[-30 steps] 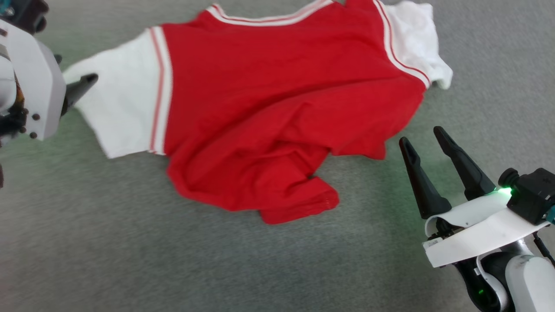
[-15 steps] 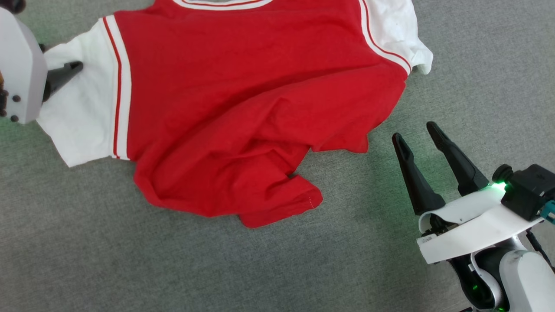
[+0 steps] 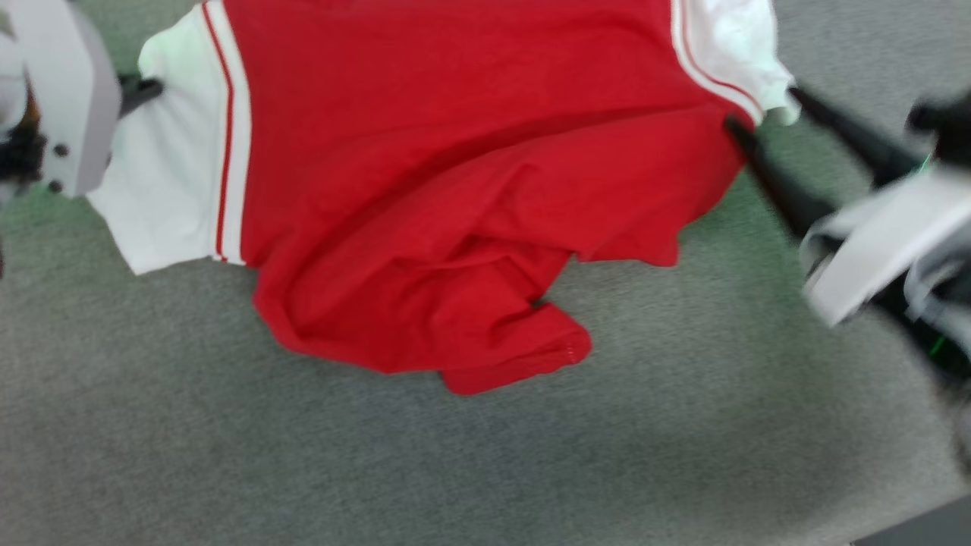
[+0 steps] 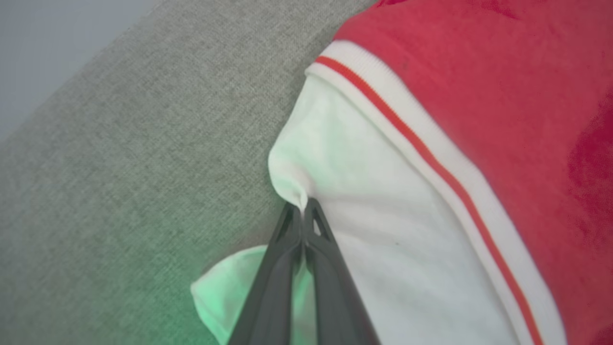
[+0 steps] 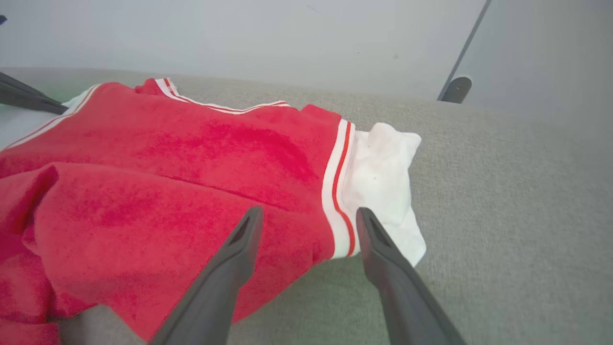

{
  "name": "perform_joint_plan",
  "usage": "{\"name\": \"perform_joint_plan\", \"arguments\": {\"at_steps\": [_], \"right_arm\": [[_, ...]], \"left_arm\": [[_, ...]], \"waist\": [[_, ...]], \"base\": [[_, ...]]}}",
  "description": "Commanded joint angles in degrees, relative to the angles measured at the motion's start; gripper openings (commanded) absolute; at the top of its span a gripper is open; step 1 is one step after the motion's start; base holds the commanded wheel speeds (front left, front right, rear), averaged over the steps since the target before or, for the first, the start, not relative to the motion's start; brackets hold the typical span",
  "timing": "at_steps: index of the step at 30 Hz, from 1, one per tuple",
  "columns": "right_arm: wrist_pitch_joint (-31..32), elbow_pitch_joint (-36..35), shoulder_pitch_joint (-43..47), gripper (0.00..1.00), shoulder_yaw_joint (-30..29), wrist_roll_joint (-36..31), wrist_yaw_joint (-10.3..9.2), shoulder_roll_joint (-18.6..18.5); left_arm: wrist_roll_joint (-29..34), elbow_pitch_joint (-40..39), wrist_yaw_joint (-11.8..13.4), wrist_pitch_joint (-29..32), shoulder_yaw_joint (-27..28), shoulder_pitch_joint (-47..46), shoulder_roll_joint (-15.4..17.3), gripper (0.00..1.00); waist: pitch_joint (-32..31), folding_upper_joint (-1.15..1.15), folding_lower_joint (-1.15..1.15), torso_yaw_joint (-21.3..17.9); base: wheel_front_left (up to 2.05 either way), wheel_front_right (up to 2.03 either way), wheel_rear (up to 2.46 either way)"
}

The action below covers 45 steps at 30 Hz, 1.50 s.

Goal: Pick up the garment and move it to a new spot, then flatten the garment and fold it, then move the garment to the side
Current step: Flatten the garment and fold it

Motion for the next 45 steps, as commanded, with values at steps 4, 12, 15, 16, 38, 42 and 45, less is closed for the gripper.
{"name": "perform_joint_plan", "arguments": {"at_steps": [4, 12, 15, 16, 38, 42, 45], "right_arm": [[9.9, 7.8, -13.8, 1.0, 0.4, 5.5, -0.04, -4.7], [19.0, 22.0, -29.3, 1.0, 5.4, 6.7, -0.04, -7.2], [20.1, 27.1, -33.6, 1.0, 8.5, 6.4, -0.05, -7.7], [20.8, 28.6, -34.6, 1.0, 10.0, 6.3, -0.05, -8.2], [21.4, 40.7, -42.5, 0.0, 24.1, 15.4, -0.06, -11.8], [17.9, 41.2, -43.4, 0.0, 24.3, 15.7, -0.06, -12.5], [15.3, 41.4, -43.2, 0.0, 23.3, 17.5, -0.06, -12.8]], "left_arm": [[0.8, 0.7, 0.1, 0.0, -1.9, -0.2, -3.6, 0.0], [0.7, 0.9, 0.2, -1.2, -2.1, -2.1, -6.1, 0.0], [1.0, 0.8, 0.2, -1.4, -2.3, -2.0, -6.5, 0.0], [1.0, 0.8, 0.3, -1.5, -2.4, -1.9, -6.6, 0.0], [-1.1, -0.6, 0.3, -4.8, -2.3, -2.2, -8.2, 0.0], [-4.3, 0.7, 0.1, -10.0, -1.9, -1.1, -10.0, 0.0], [-7.5, 1.4, 0.1, -14.9, -1.5, -0.5, -11.0, 0.0]], "waist": [[3.4, 0.0, 0.0, 3.7], [6.0, 0.0, 0.0, 6.7], [6.8, 0.0, 0.0, 7.3], [7.0, 0.0, 0.0, 7.5], [6.1, 0.0, 0.0, 8.2], [2.8, 0.0, 0.0, 9.6], [-0.3, 0.0, 0.0, 11.3]], "base": [[0.0, 0.0, 0.0], [0.0, 0.0, 0.0], [0.0, 0.0, 0.0], [0.0, 0.0, 0.0], [0.0, 0.0, 0.0], [0.0, 0.0, 0.0], [0.0, 0.0, 0.0]]}}
